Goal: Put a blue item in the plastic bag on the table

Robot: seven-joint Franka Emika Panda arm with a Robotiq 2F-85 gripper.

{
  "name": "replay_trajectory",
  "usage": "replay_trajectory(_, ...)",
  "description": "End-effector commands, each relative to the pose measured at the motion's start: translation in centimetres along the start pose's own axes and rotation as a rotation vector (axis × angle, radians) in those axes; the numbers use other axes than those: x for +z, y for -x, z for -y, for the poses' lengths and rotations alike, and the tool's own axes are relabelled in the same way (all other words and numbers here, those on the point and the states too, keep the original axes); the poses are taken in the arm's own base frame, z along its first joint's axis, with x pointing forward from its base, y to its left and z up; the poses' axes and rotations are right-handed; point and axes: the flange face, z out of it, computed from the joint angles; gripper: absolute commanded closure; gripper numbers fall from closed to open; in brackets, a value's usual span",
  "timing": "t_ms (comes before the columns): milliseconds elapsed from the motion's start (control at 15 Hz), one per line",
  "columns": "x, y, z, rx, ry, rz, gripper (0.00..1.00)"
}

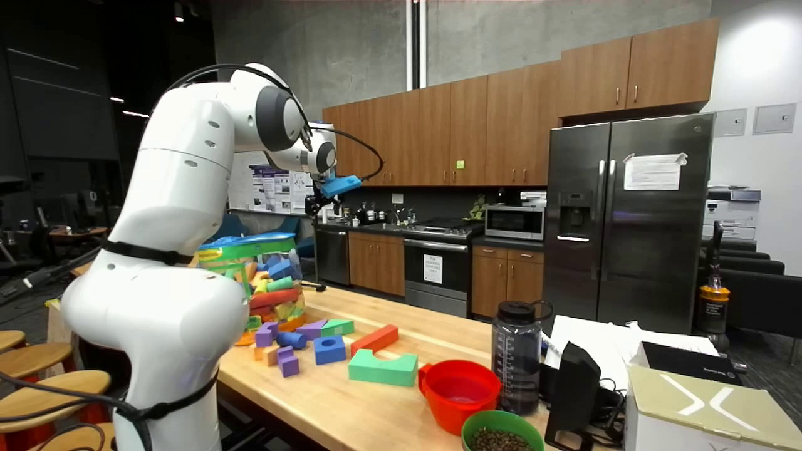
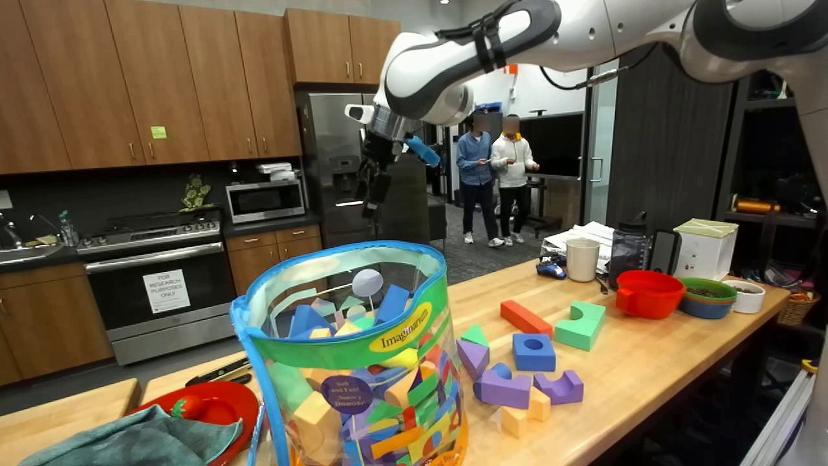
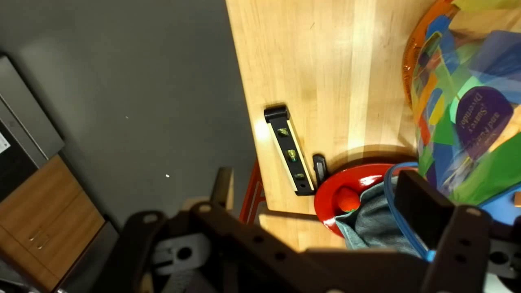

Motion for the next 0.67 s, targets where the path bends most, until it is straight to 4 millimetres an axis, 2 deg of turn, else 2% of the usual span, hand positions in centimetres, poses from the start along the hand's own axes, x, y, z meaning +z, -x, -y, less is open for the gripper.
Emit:
replay_trajectory(0, 0.6, -0.6, -0.3, -0.057, -0.059, -0.023, 0.00)
replay_trajectory(67, 1.2, -0.2, 0.0, -0.054, -0.113, 0.000, 0.00)
replay_trajectory(133, 1.2, -0.5, 0.3, -0.035, -0.056, -0.001, 0.00)
replay_trajectory(333, 1.7, -0.3, 0.5, -0.037, -0.098, 0.014, 0.00)
replay_trajectory(467, 1.7, -0.3, 0.4, -0.037, -0.099, 0.015, 0.00)
replay_trajectory(600, 0.7, -0.2, 0.3, -0.050, -0.108, 0.017, 0.00)
